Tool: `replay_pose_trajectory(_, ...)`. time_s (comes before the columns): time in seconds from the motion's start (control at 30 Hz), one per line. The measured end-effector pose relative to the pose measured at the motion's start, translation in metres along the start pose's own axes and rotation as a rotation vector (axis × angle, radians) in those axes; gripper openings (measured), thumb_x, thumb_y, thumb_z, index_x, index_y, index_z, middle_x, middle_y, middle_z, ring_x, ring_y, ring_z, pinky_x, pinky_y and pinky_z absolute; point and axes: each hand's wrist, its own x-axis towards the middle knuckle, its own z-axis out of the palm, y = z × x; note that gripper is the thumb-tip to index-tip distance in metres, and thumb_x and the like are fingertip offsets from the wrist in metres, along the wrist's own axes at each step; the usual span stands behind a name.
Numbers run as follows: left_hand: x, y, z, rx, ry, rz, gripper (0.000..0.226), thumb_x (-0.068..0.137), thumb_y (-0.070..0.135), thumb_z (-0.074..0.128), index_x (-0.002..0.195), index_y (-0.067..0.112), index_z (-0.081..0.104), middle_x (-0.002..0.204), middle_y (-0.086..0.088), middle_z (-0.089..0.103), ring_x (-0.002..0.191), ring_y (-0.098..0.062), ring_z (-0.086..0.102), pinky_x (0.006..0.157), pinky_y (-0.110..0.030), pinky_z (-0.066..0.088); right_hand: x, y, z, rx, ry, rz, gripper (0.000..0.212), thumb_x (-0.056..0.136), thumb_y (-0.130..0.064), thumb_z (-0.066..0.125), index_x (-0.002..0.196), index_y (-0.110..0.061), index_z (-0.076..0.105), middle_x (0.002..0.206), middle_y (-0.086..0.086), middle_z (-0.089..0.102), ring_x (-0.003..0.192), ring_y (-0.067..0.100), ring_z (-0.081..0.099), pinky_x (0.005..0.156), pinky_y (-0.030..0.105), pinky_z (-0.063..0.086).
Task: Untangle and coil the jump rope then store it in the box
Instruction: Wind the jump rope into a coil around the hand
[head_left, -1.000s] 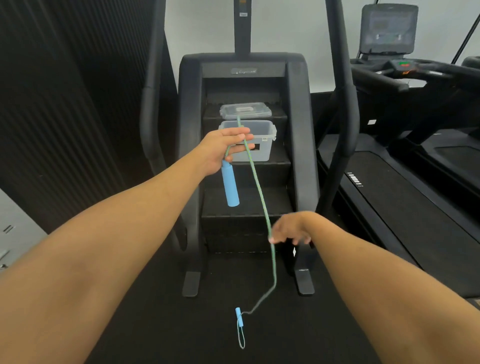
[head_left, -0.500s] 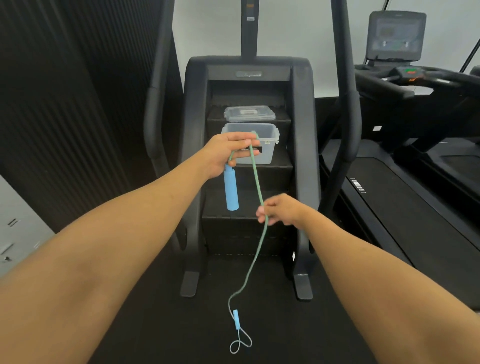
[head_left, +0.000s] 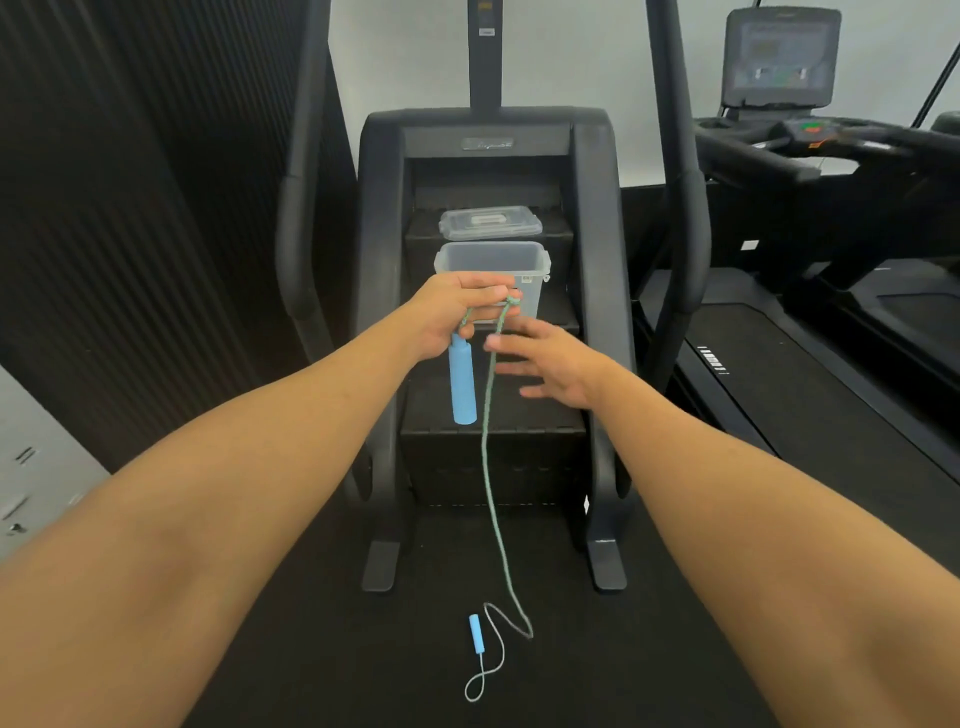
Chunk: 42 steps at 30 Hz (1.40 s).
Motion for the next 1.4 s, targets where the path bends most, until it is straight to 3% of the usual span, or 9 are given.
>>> replay_pose_trajectory(0.13,0.001,0.005,0.002,0.011,0.004,0.01,0.021,0.101,0.01,0.065,0.119,0.01,0.074,0.114,-0.005,0.08,0.104,-0.018,0.077,0.048,-0.019,0.034,0.004,-0.004,0.001,0.015,0.136,-0.094,0.025,0.1,-0.035,0.062,0.118,-0.019,0.071,0.094,-0.003,0.073,0.098,0.016,0.071,0.091,0.04,0.05)
replay_pose_trajectory(0.3,-0.002,0.004,-0.008,0.063,-0.008,-0.011,0.021,0.099,0.011,0.067,0.12,0.006,0.072,0.113,-0.008,0.08,0.108,-0.02,0.076,0.047,-0.017,0.038,0.004,0.02,-0.013,-0.238,0.255,-0.016,0.021,0.103,-0.019,0.06,0.101,-0.003,0.073,0.078,0.006,0.066,0.071,0.016,0.063,0.049,0.01,0.046)
replay_pose_trajectory(0.4,-0.006,-0.001,-0.012,0.026,-0.014,-0.047,0.022,0.1,0.008,0.066,0.121,0.002,0.069,0.116,-0.011,0.079,0.107,-0.023,0.077,0.044,-0.015,0.041,0.008,0.026,-0.02,-0.313,0.331,0.008,0.012,0.095,-0.01,0.069,0.106,-0.009,0.072,0.094,0.008,0.069,0.094,0.022,0.064,0.085,0.029,0.054)
replay_pose_trajectory(0.5,-0.007,-0.003,-0.013,0.008,-0.049,-0.058,0.023,0.1,0.007,0.065,0.122,0.003,0.068,0.118,-0.013,0.078,0.107,-0.026,0.077,0.044,-0.013,0.042,0.002,0.009,-0.01,-0.16,0.12,-0.057,0.066,0.086,-0.013,0.079,0.144,-0.026,0.052,0.128,0.002,0.063,0.118,0.019,0.056,0.099,0.04,0.036)
replay_pose_trajectory(0.63,-0.008,-0.001,-0.011,-0.04,-0.048,-0.031,0.024,0.099,0.009,0.067,0.123,0.004,0.071,0.116,-0.011,0.078,0.105,-0.026,0.077,0.046,-0.014,0.046,0.006,-0.013,0.004,-0.127,-0.073,-0.103,0.034,0.094,-0.026,0.072,0.127,-0.019,0.065,0.117,0.009,0.073,0.112,0.023,0.071,0.112,0.045,0.037)
replay_pose_trajectory(0.83,-0.008,0.008,-0.029,-0.002,0.032,-0.011,0.03,0.102,0.027,0.064,0.125,0.01,0.072,0.116,-0.008,0.075,0.079,-0.015,0.064,0.044,-0.015,0.04,0.013,-0.009,0.004,-0.087,-0.194,0.054,0.015,0.098,-0.024,0.067,0.111,-0.017,0.071,0.126,0.005,0.069,0.122,0.025,0.063,0.106,0.048,0.05)
replay_pose_trajectory(1.07,-0.018,0.011,-0.041,-0.127,-0.034,-0.07,0.044,0.105,0.039,0.056,0.133,0.005,0.066,0.113,-0.006,0.074,0.054,-0.01,0.051,0.041,-0.013,0.037,0.018,-0.012,0.024,-0.087,-0.283,0.036,0.053,0.093,-0.038,0.073,0.142,-0.03,0.054,0.137,-0.006,0.063,0.128,0.02,0.059,0.111,0.05,0.04)
replay_pose_trajectory(1.27,-0.022,0.008,-0.062,-0.095,-0.018,-0.097,0.036,0.103,0.04,0.06,0.112,0.007,0.073,0.114,-0.008,0.077,0.059,-0.009,0.055,0.037,-0.014,0.033,0.021,-0.018,0.025,-0.083,-0.218,-0.033,0.022,0.096,-0.022,0.07,0.111,-0.007,0.073,0.07,0.002,0.058,0.068,0.018,0.063,0.084,0.038,0.059)
replay_pose_trajectory(1.4,-0.022,-0.005,-0.078,0.103,0.055,-0.097,0.024,0.104,0.026,0.061,0.119,0.011,0.073,0.121,-0.01,0.076,0.072,-0.014,0.062,0.048,-0.017,0.043,0.019,-0.036,0.016,-0.297,-0.2,-0.081,0.025,0.092,-0.029,0.073,0.104,-0.007,0.078,0.061,-0.002,0.043,0.053,0.011,0.036,0.055,0.026,0.034)
